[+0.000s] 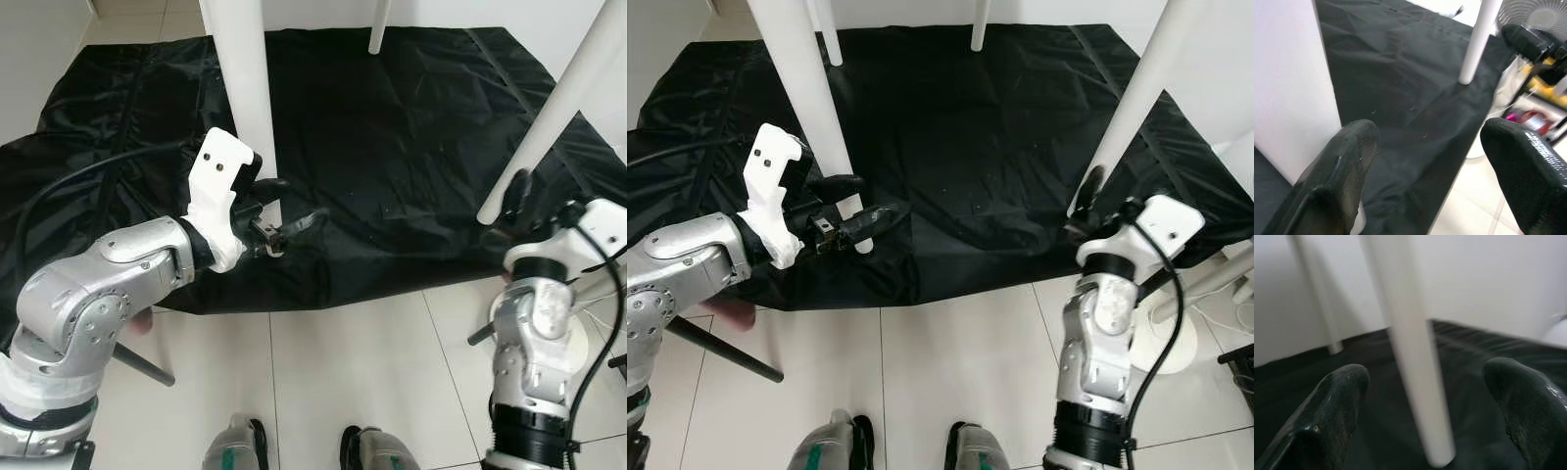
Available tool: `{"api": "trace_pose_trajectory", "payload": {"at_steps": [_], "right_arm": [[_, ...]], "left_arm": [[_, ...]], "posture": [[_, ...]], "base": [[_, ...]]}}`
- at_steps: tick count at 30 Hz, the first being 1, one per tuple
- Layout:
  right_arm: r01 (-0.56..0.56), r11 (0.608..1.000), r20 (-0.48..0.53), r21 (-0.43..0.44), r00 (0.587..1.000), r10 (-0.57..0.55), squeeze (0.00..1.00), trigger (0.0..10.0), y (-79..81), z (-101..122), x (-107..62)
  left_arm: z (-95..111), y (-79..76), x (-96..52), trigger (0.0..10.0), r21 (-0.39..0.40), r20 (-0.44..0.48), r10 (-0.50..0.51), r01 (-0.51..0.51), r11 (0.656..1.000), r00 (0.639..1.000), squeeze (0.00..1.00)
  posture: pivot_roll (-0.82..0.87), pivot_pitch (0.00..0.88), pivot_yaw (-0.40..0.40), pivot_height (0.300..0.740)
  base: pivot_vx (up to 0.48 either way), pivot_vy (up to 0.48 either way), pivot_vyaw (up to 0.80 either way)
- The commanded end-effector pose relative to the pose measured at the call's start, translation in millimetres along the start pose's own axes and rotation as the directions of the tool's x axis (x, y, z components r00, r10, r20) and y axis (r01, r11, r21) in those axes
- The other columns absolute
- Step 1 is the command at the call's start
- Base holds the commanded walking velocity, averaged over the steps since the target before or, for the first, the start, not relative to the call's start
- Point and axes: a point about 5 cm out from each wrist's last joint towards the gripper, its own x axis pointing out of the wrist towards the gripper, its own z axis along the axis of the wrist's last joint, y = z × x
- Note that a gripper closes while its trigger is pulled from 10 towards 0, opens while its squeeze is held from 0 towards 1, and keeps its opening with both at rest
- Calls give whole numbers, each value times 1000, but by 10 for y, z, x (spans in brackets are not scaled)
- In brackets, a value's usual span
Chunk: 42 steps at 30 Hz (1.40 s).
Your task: Building children table
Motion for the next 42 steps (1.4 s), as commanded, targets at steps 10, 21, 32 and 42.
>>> {"api": "trace_pose_trajectory", "payload": {"at_steps": [10, 21, 32, 42], "right_arm": [[-411, 907, -170, 87, 891, 420, 0, 10000, 79, -212, -351], [-692, 698, -394, 184, 599, 697, 0, 10000, -91, -464, -763], [-693, 666, -609, 275, 410, 679, 0, 10000, -272, -1050, -1047], [-488, 854, -795, 182, 439, 420, 0, 10000, -500, -1645, -1269]], "left_arm": [[-363, -326, -175, 10000, 127, -52, -140, 146, 981, 989, 0], [-752, -376, -366, 10000, -37, -105, -323, 321, 946, 941, 0], [-1399, -407, -366, 10000, -133, -253, -357, 333, 934, 899, 0], [-2216, -364, -360, 10000, -207, -458, -261, 184, 961, 850, 0]], "posture": [[13, 115, 39, 740], [-15, 64, 26, 740], [-19, 47, 20, 740], [-9, 39, 8, 740]], "base": [[0, 0, 0], [0, 0, 0], [0, 0, 0], [0, 0, 0]]}}
